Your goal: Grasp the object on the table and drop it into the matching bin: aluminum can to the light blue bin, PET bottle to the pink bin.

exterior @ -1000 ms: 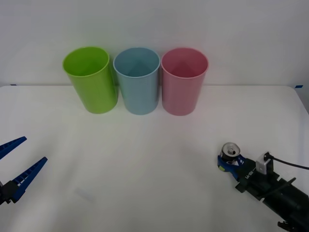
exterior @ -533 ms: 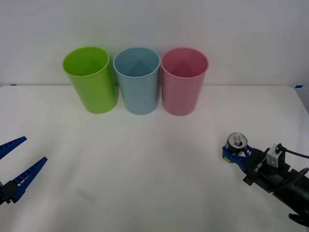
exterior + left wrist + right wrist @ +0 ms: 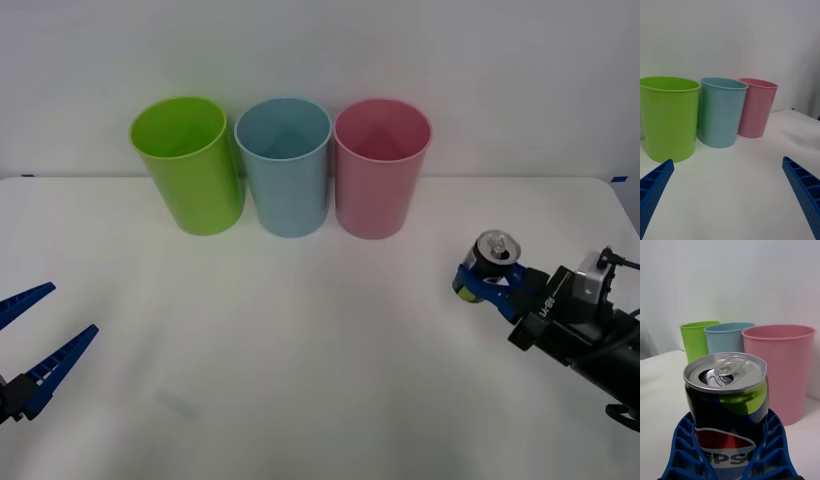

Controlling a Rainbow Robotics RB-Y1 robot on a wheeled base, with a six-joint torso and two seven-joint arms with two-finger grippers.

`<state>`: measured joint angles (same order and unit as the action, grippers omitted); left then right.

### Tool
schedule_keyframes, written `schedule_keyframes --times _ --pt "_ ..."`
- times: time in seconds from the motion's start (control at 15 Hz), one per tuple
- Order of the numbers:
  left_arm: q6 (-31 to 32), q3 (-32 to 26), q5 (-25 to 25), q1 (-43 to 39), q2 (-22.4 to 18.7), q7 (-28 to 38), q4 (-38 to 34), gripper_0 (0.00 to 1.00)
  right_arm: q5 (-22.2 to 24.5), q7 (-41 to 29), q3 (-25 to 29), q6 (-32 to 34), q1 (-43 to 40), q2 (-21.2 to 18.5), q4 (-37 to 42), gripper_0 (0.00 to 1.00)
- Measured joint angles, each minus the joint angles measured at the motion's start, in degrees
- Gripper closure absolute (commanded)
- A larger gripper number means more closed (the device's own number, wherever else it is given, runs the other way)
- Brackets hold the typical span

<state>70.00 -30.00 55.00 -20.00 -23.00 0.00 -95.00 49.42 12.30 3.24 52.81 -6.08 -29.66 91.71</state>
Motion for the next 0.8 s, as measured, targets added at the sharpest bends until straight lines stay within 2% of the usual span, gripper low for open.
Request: schedule_keyframes --times 0.4,0.8 --pt "0.0 0.0 0.0 0.0 0.0 0.0 0.0 0.00 0.2 -9.3 0.1 0.2 5.2 -2.0 3.4 1.00" --pt "0.0 0.0 0.0 0.0 0.0 0.0 0.0 0.00 4.8 -18.8 -0.4 -0.5 14.0 -2.1 3.4 1.00"
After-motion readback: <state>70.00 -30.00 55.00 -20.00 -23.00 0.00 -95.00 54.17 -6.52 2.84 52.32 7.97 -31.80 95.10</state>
